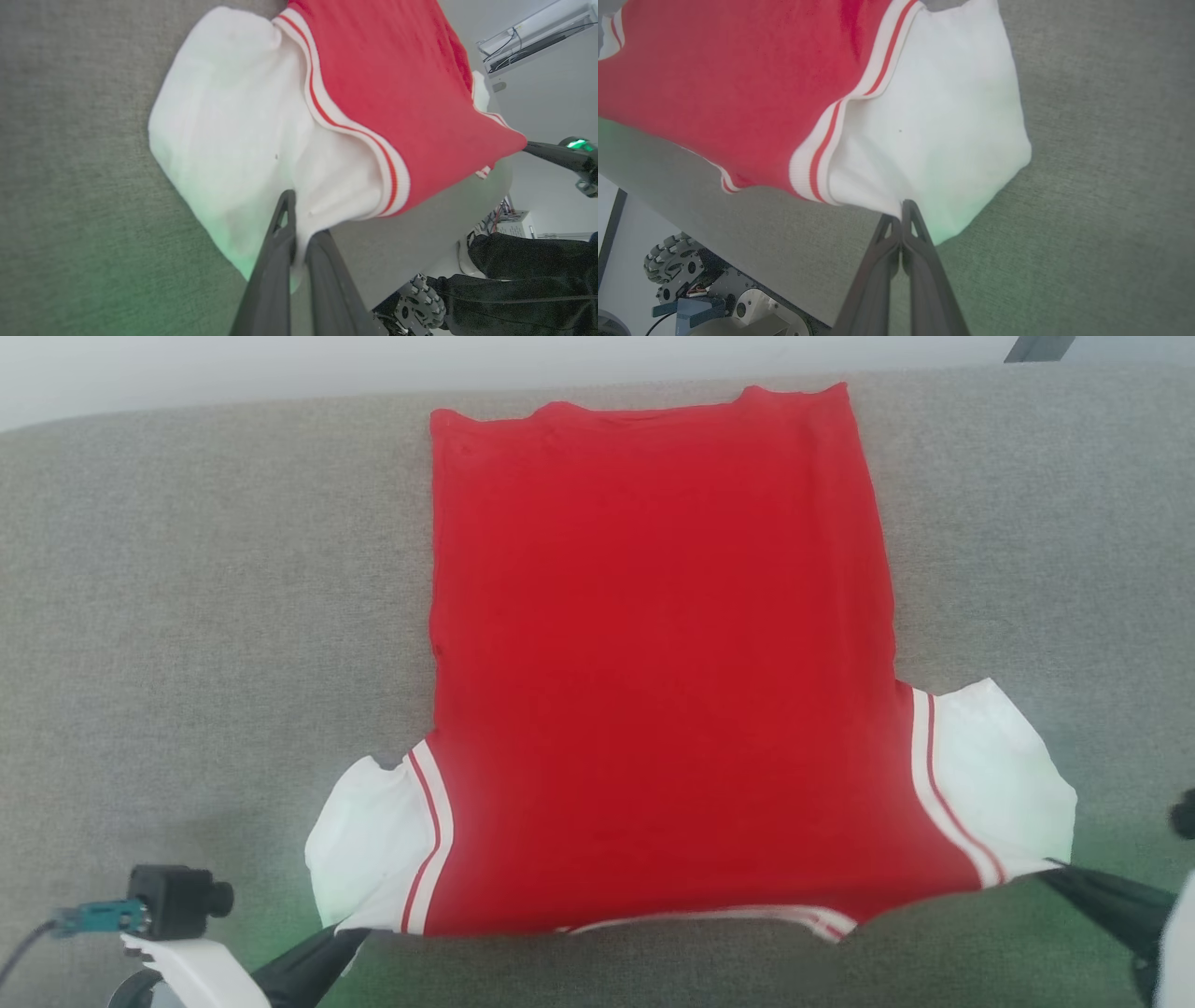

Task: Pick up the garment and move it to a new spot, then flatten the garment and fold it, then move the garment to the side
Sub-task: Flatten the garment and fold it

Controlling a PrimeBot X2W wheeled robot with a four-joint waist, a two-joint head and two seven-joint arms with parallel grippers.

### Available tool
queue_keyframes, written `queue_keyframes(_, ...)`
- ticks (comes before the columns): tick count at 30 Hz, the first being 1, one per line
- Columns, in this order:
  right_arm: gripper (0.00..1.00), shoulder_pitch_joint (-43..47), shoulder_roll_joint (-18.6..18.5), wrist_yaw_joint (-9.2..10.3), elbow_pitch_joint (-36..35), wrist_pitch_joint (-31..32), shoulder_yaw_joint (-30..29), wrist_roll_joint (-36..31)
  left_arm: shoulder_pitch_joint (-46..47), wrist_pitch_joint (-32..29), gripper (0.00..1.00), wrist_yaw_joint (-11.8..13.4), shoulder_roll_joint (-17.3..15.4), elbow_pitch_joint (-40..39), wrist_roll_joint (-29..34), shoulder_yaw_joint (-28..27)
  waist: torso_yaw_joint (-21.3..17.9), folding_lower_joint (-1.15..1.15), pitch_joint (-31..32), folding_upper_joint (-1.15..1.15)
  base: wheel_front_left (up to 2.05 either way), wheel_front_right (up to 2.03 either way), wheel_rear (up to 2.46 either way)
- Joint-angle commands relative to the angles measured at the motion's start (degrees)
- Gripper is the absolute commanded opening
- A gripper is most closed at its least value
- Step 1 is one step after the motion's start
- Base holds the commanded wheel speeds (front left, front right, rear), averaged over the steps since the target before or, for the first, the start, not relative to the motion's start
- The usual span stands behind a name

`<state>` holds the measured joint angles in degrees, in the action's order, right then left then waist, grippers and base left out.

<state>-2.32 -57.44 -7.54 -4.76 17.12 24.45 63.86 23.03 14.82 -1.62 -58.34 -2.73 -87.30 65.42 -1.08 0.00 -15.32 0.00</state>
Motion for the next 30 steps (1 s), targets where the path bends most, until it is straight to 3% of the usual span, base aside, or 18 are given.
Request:
queue_keyframes(1, 0.0, 0.0, 1.3, 0.11, 0.5, 0.9, -0.4, -1.0, -0.5, 0.4, 0.0, 0.1, 0.4, 1.5, 1.3, 0.1, 0.0, 0.0, 0.0, 0.0, 0.0, 0.0, 0.0)
queue_keyframes(10, 0.0, -3.9, 8.7, 0.1, 5.0, 8.8, 1.7, -13.8, 1.3, -1.7, 0.0, -0.9, 8.7, 13.7, 4.5, 3.0, 0.5, 0.0, -1.5, 0.0, 0.0, 0.0, 0.0)
queue_keyframes(19, 0.0, -5.8, 14.4, 0.1, 8.8, 7.7, 4.4, -19.6, 3.0, -1.1, 0.0, -1.6, 14.3, 22.8, 6.9, 2.5, 0.1, 0.0, -3.4, 0.0, 0.0, 0.0, 0.0)
queue_keyframes(21, 0.41, -6.4, 14.6, 0.1, 8.5, 7.0, 4.5, -20.6, 3.5, -0.8, 0.0, -1.8, 14.8, 23.9, 7.3, 2.0, -0.2, 0.0, -3.4, 0.0, 0.0, 0.0, 0.0)
queue_keyframes(22, 0.79, -6.7, 14.4, 0.11, 8.3, 6.7, 4.3, -21.1, 3.6, -0.7, 0.0, -2.0, 14.9, 24.2, 7.4, 1.8, -0.4, 0.0, -3.3, 0.0, 0.0, 0.0, 0.0)
queue_keyframes(23, 1.0, -6.9, 14.4, 0.11, 8.1, 6.4, 3.8, -21.1, 3.7, -0.7, 0.0, -2.2, 15.0, 24.4, 7.6, 1.5, -0.6, 0.0, -3.2, 0.0, 0.0, 0.0, 0.0)
queue_keyframes(30, 1.0, -3.8, 10.1, 0.1, -0.9, 8.7, -6.2, -18.4, 3.4, 0.1, 0.0, -2.8, 15.2, 22.2, 8.8, -0.6, 0.1, 0.0, -3.2, 0.0, 0.0, 0.0, 0.0)
